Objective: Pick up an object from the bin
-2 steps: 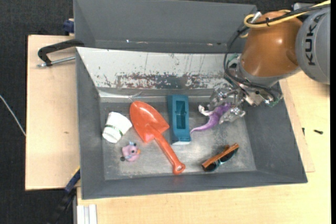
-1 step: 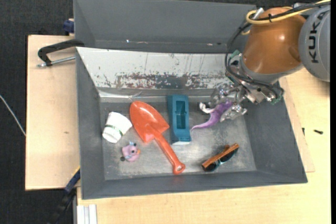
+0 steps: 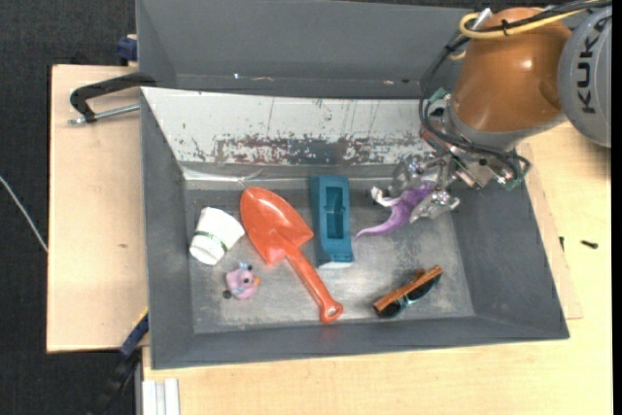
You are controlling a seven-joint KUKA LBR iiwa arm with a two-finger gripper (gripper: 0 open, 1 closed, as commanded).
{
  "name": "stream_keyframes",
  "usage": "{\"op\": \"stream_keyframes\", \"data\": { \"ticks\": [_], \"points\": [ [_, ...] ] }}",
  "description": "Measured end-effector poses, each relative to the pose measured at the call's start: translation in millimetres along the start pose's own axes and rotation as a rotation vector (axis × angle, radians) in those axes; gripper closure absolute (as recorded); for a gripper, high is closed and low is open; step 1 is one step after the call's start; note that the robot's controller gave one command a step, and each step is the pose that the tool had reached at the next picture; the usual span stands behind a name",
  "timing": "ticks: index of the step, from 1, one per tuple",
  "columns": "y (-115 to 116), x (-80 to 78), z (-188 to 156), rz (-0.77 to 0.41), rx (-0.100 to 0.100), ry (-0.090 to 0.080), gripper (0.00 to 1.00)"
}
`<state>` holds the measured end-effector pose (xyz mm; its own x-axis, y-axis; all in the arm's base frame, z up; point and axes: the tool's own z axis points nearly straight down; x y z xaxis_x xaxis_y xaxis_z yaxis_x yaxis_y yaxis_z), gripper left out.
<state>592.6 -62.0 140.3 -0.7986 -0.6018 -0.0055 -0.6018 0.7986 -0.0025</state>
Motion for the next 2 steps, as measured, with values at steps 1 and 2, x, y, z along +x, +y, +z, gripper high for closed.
{"op": "stream_keyframes", "data": {
  "ticks": [1, 2],
  "points": [
    [0.4, 0.0, -12.4, 0.0, -0.002, 0.002, 1.0],
    [0.0, -0.8, -25.1, 0.001, 0.0, 0.0, 1.0]
  ]
}}
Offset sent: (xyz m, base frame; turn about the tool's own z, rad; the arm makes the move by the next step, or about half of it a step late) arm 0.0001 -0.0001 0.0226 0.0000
